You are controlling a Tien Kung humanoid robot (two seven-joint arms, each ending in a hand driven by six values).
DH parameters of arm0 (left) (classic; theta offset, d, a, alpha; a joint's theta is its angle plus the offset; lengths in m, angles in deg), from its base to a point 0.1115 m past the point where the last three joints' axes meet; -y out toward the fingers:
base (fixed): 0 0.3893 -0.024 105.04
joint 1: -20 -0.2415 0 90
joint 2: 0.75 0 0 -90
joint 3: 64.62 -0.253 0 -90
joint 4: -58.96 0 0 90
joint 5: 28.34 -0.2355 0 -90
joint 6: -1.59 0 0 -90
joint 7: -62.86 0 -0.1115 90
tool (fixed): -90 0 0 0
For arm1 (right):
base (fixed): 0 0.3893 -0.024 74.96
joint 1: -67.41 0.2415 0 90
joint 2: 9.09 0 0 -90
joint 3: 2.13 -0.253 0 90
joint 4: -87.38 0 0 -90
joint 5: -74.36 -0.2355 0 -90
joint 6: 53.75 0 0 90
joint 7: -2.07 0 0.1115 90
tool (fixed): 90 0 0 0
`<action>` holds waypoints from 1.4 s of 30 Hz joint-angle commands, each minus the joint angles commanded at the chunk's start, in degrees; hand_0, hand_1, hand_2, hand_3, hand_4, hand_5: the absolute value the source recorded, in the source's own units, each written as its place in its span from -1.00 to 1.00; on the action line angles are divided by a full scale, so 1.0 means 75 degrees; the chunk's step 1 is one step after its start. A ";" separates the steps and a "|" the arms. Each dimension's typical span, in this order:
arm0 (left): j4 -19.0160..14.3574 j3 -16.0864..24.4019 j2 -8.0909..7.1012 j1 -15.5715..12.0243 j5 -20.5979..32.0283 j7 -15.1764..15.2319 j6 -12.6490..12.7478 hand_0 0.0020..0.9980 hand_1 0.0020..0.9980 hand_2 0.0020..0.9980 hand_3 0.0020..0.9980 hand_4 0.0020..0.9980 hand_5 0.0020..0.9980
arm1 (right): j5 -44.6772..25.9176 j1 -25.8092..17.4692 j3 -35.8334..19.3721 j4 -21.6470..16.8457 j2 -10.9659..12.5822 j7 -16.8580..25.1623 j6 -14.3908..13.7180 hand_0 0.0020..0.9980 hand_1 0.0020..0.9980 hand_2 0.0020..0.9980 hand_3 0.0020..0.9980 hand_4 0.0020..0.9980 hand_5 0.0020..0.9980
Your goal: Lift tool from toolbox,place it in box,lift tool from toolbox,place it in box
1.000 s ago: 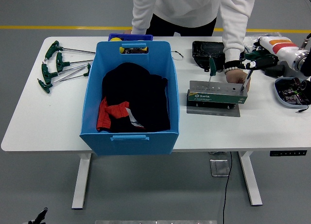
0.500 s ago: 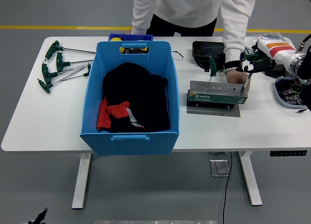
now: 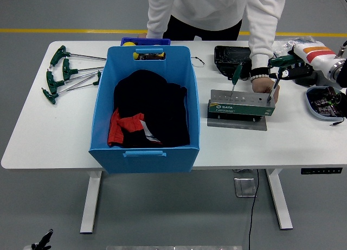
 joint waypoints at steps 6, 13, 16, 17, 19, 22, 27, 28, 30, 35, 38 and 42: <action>0.0003 0.0000 0.0003 0.0006 0.0001 -0.0001 -0.0006 0.40 0.39 0.48 0.43 0.49 0.26 | 0.0005 0.0008 0.0006 -0.0019 0.0002 -0.0006 0.0051 -0.33 -0.50 -0.44 -0.40 1.00 0.61; 0.0009 0.0014 -0.0006 0.0000 -0.0042 -0.0014 -0.0005 0.40 0.38 0.48 0.42 0.50 0.27 | 0.0013 -0.0023 -0.0030 -0.0034 -0.0052 -0.0058 0.0135 -0.42 -0.57 -0.50 -0.44 1.00 0.63; 0.0012 0.0026 -0.0006 0.0003 -0.0057 -0.0015 -0.0002 0.40 0.38 0.48 0.42 0.50 0.27 | 0.0013 -0.0030 -0.0037 -0.0030 -0.0090 -0.0077 0.0137 -0.42 -0.57 -0.50 -0.44 1.00 0.63; 0.0013 0.0030 -0.0008 0.0008 -0.0068 -0.0016 -0.0003 0.40 0.38 0.48 0.42 0.50 0.27 | 0.0013 -0.0028 -0.0035 -0.0030 -0.0101 -0.0085 0.0134 -0.42 -0.57 -0.50 -0.44 1.00 0.63; 0.0015 0.0033 -0.0010 0.0013 -0.0089 -0.0018 -0.0006 0.40 0.38 0.47 0.42 0.49 0.26 | -0.0006 -0.0026 -0.0032 -0.0031 -0.0115 -0.0094 0.0107 -0.58 -0.67 -0.62 -0.57 1.00 0.63; 0.0018 0.0027 -0.0014 0.0025 -0.0104 -0.0014 -0.0009 0.40 0.38 0.47 0.42 0.49 0.26 | -0.0061 -0.0013 -0.0041 -0.0024 -0.0131 -0.0118 0.0031 -0.58 -0.67 -0.62 -0.57 1.00 0.63; 0.0023 0.0030 -0.0018 0.0048 -0.0125 -0.0016 -0.0013 0.40 0.38 0.47 0.42 0.49 0.26 | -0.0096 0.0012 -0.0067 -0.0012 -0.0148 -0.0183 0.0010 -0.66 -0.75 -0.69 -0.71 1.00 0.63; 0.0023 0.0023 -0.0019 0.0054 -0.0116 -0.0012 -0.0013 0.40 0.38 0.47 0.42 0.49 0.26 | -0.0085 0.0017 -0.0078 -0.0007 -0.0150 -0.0194 -0.0017 -0.66 -0.75 -0.69 -0.71 1.00 0.63; 0.0024 0.0016 -0.0021 0.0064 -0.0107 -0.0006 -0.0015 0.40 0.38 0.47 0.42 0.49 0.26 | -0.0100 0.0024 -0.0071 0.0003 -0.0152 -0.0199 -0.0086 -0.76 -0.85 -0.81 -0.86 1.00 0.57; 0.0033 0.0027 -0.0019 0.0071 -0.0112 -0.0001 -0.0018 0.40 0.38 0.47 0.42 0.49 0.26 | -0.0282 0.0012 -0.0010 0.0008 -0.0162 -0.0181 -0.0325 -0.76 -0.85 -0.81 -0.86 1.00 0.57; 0.0038 0.0022 -0.0016 0.0068 -0.0090 0.0008 -0.0021 0.40 0.38 0.47 0.42 0.49 0.26 | -0.0535 -0.0008 0.0041 0.0000 -0.0154 -0.0029 -0.0518 -0.80 -0.94 -0.90 -0.97 1.00 0.32; 0.0044 0.0029 -0.0011 0.0060 -0.0092 0.0008 -0.0024 0.40 0.38 0.47 0.42 0.49 0.26 | -0.0627 -0.0028 0.0033 -0.0010 -0.0141 0.0102 -0.0749 -0.82 -1.00 -0.98 -1.00 1.00 0.07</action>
